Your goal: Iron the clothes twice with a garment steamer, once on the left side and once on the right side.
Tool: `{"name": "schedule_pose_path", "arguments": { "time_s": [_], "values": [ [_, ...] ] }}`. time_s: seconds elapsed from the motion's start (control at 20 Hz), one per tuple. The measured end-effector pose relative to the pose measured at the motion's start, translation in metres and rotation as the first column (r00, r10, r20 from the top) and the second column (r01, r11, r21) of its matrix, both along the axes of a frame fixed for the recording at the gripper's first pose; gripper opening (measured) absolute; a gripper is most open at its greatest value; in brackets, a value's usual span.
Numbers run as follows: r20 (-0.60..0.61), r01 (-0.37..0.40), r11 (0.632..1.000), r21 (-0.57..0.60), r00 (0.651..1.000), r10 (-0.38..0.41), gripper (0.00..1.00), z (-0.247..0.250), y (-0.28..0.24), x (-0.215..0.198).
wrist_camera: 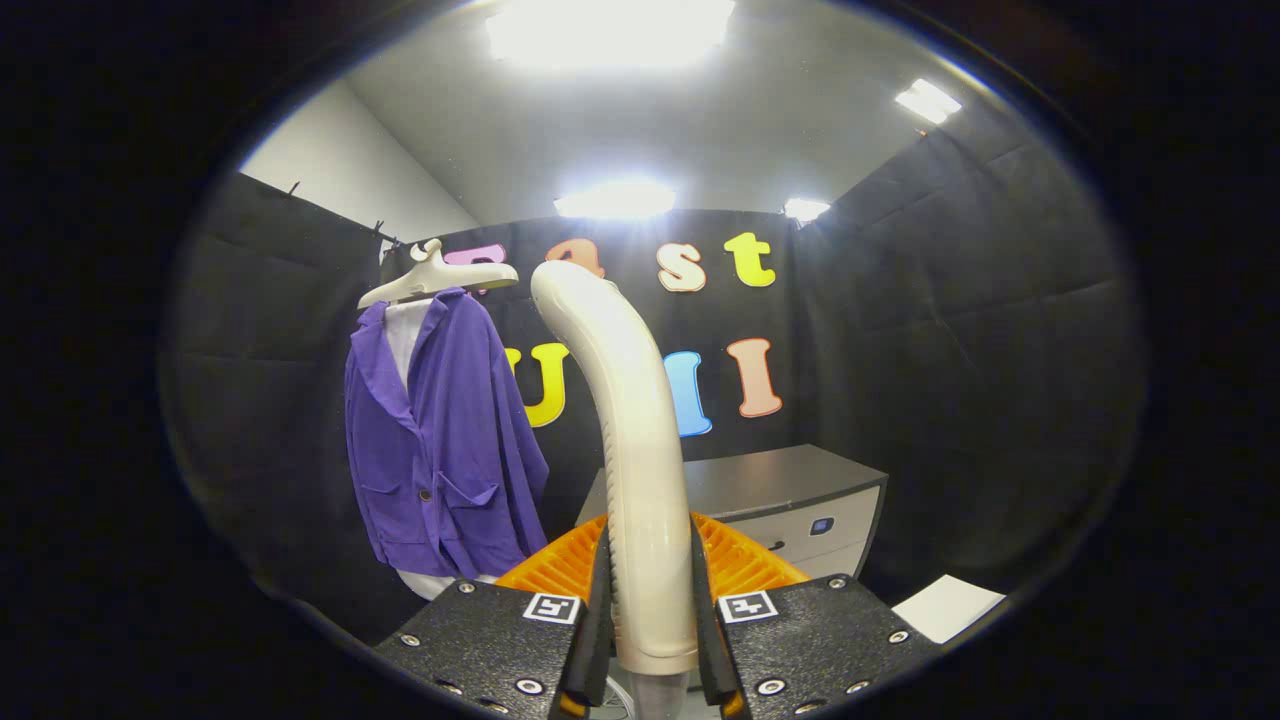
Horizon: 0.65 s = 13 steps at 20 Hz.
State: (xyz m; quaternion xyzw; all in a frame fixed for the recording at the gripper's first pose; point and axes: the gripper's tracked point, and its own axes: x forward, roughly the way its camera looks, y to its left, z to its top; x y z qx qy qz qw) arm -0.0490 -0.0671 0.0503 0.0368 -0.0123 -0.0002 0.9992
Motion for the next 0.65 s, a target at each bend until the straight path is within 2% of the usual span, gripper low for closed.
{"name": "schedule_pose_path", "arguments": {
  "time_s": [0.25,0.65],
  "values": [
    [-0.003,0.003,1.000,0.013,1.000,-0.003,0.36,-0.003,-0.002,-0.007],
    [-0.035,-0.026,0.999,-0.030,0.999,0.025,0.36,-0.018,0.010,-0.018]
  ]
}}
